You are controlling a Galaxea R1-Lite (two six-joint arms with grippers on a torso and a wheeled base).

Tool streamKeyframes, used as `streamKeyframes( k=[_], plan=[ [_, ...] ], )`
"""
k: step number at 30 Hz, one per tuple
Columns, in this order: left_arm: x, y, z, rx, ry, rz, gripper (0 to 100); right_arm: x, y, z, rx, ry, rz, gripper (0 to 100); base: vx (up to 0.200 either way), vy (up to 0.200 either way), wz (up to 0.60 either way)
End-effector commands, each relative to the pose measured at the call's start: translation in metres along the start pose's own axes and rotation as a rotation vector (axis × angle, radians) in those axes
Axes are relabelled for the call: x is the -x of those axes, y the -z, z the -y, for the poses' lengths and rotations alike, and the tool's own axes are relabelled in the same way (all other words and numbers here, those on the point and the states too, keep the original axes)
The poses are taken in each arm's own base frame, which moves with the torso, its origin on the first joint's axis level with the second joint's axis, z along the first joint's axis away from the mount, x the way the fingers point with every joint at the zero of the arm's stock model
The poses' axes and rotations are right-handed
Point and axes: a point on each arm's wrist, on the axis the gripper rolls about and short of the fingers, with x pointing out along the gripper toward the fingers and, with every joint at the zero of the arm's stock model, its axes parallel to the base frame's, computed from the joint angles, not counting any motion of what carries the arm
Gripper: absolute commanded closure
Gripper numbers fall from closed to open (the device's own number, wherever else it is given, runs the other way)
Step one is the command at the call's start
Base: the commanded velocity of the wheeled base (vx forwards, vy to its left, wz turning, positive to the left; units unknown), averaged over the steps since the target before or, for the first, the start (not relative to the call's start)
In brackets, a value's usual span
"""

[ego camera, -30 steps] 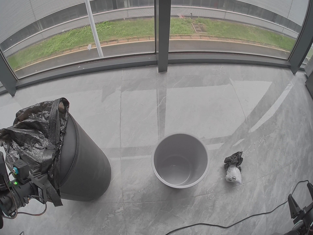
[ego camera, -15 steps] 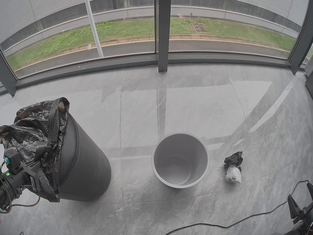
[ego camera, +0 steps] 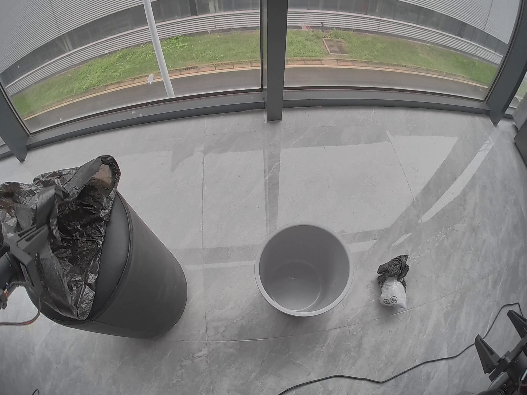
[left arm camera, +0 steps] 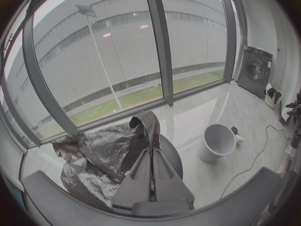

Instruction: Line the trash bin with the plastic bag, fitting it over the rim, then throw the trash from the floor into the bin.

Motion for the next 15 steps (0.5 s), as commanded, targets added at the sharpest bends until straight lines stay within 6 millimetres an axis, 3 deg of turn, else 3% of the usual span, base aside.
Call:
streamKeyframes(
  k=[1,11,12,13,15],
  plan=[
    [0.038,-0.004,0.001,-0.001,-0.003,0.029,100,-0.003,0.004,0.000,0.044,-0.100,-0.035,0,0.000,0.000,0.00],
    [0.048,-0.018,-0.002,-0.002,-0.011,0.050,100,-0.001,0.004,0.000,0.083,-0.133,-0.009,0,0.000,0.000,0.00],
    [0.047,-0.022,-0.003,-0.001,-0.012,0.055,100,0.002,-0.012,-0.001,0.062,-0.098,0.054,0,0.000,0.000,0.00],
    [0.045,-0.023,-0.004,0.000,-0.011,0.052,100,0.002,-0.065,-0.001,0.021,-0.059,0.136,0,0.000,0.000,0.00],
    [0.042,-0.024,-0.004,-0.002,-0.006,0.045,100,-0.018,-0.143,-0.002,0.007,-0.069,0.237,0,0.000,0.000,0.00]
  ],
)
